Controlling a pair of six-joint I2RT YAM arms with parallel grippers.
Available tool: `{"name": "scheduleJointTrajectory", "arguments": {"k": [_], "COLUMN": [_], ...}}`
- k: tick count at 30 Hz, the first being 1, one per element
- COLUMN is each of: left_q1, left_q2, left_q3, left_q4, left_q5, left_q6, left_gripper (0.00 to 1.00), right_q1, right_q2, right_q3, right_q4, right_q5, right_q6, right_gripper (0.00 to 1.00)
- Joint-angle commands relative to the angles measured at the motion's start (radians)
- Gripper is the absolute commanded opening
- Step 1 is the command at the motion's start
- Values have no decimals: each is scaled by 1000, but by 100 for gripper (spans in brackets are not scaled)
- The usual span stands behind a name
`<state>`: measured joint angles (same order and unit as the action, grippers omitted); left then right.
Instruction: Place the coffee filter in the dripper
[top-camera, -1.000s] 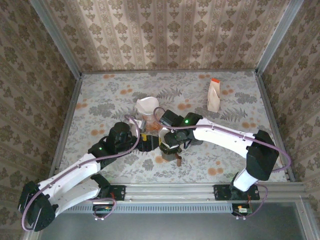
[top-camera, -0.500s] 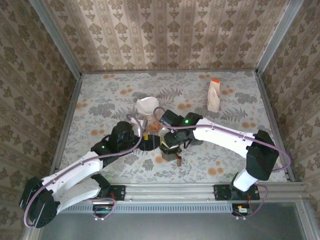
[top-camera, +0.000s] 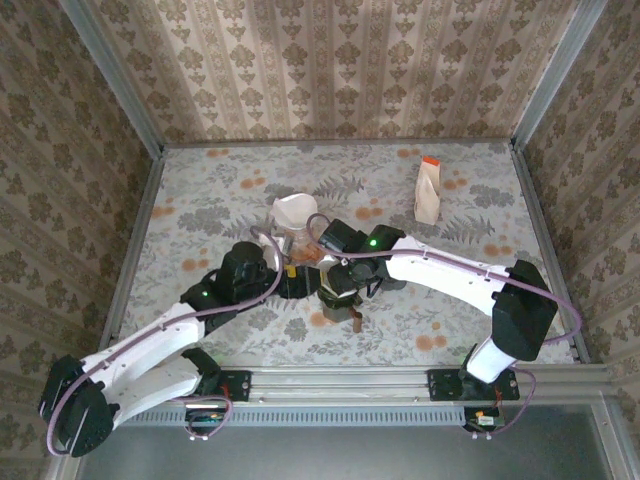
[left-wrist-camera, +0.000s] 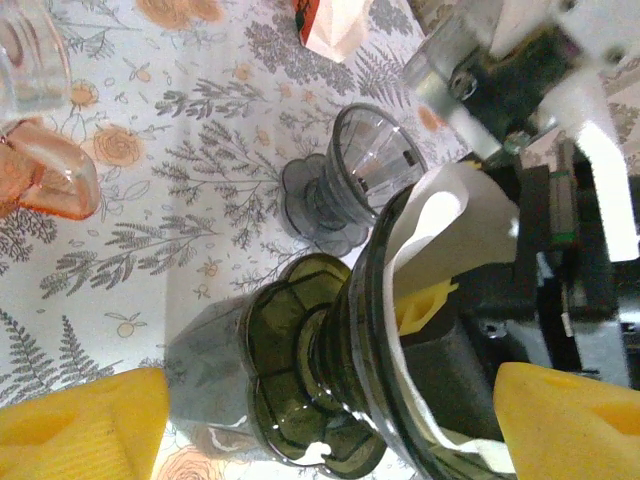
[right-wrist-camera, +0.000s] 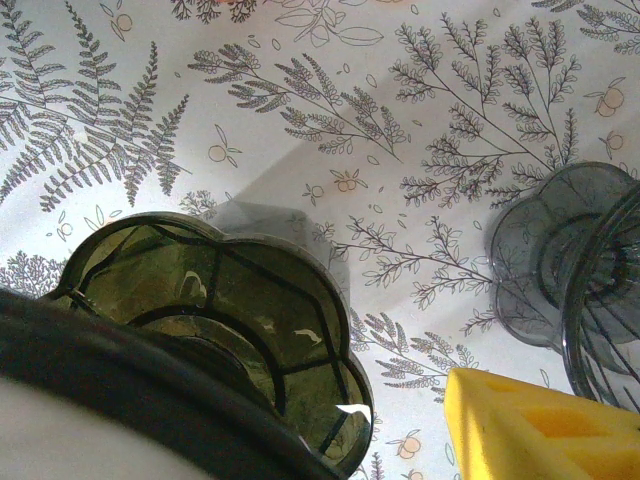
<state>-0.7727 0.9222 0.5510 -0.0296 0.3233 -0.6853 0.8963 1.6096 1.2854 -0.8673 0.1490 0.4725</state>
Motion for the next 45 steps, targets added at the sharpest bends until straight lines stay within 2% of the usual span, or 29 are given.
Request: {"name": "scheduleJointTrajectory", "arguments": {"k": [1,5,10,16,28,45], "left_q1": [0,1,-3,-10,-24,-24], "left_q2": [22,61,71,30,-17,-25], "left_q3": [58,92,102,96,89,61], "left_q4": [-16,-33,-73,-141,-191,-192], "left_q5": [-40,-41,-27,-7,66,53], "left_q6": [3,10,15,29,47,38], "left_gripper": [86,85,71,62,58,56], "right_q1": [-1,-1,-2,-2,-3,-14], "right_q2": [36,33,29,29,33,-59], "right_q3": [-17,-18,-23,-23,-24,31], "right_q4": [7,8,11,14,20,-22], "right_q5": [-6,-5,-2,6,9,42], "right_q6": [7,6,8,8,12,6], "right_gripper": [65,64,64,65,65,66]}}
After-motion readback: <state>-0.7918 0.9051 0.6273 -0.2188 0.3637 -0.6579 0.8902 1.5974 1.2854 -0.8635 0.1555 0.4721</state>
